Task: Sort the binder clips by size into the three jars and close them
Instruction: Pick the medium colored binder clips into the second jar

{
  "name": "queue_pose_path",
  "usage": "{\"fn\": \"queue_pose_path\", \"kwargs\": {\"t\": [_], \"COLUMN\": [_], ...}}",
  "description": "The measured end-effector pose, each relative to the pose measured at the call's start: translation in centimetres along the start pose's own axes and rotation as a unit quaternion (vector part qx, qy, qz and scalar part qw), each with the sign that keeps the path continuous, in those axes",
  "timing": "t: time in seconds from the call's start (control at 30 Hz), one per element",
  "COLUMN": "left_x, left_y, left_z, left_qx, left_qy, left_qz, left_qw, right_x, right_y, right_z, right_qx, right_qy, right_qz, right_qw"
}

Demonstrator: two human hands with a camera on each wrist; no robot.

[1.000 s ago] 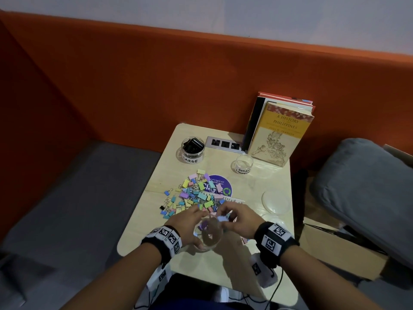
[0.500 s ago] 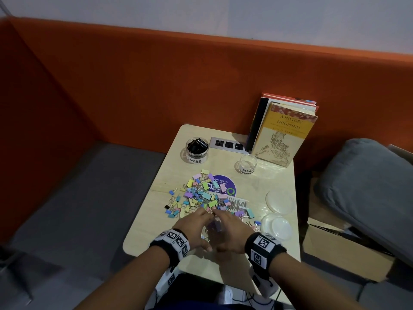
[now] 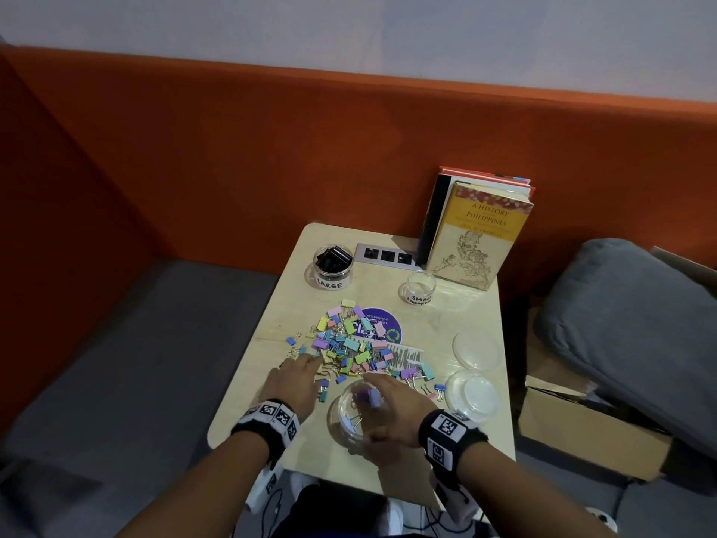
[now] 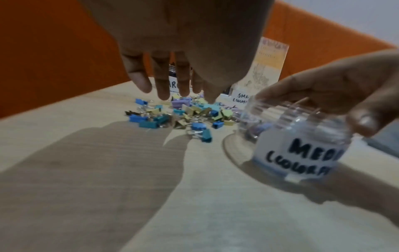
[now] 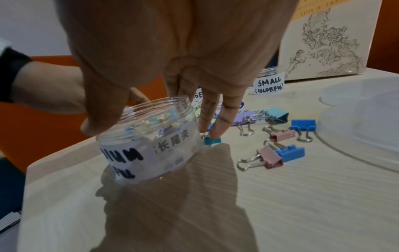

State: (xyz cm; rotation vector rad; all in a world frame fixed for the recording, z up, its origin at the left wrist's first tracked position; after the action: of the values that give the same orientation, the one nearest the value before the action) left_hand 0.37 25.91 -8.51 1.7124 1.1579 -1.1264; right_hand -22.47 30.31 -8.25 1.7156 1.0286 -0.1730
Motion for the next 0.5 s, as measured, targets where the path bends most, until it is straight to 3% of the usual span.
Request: {"fn": "queue_pose_path", "kwargs": {"t": [0.2, 0.5], "left_x": [1.0, 0.9], "left_y": [1.0, 0.5], "left_z": [1.1, 1.4], "left_qx": [0.016, 0.002], "left_qy": [0.049, 0.058], "left_qz": [0.124, 0.155], "left_qw": [0.991, 0.986], "right_x": [-0.2, -0.3], "right_y": [0.2, 0.4], "right_z": [0.1, 0.0], "right_qx": [0.013, 0.021], "right_qy": [-0.003, 0.000], "right_qz": [0.006, 0.005], "right_qw": [1.000, 1.000]}}
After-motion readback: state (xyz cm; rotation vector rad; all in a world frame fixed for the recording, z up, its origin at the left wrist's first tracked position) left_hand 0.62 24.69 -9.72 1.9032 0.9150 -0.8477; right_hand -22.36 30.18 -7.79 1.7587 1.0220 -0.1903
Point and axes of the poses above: each hand's wrist, its own z-axis towards the middle knuckle, its own x-axis out of the palm, y = z × x, the point moved 1 cm from there along z, towards the middle knuckle, and after that the axes turned 13 degrees about z, right-handed, at the moved point
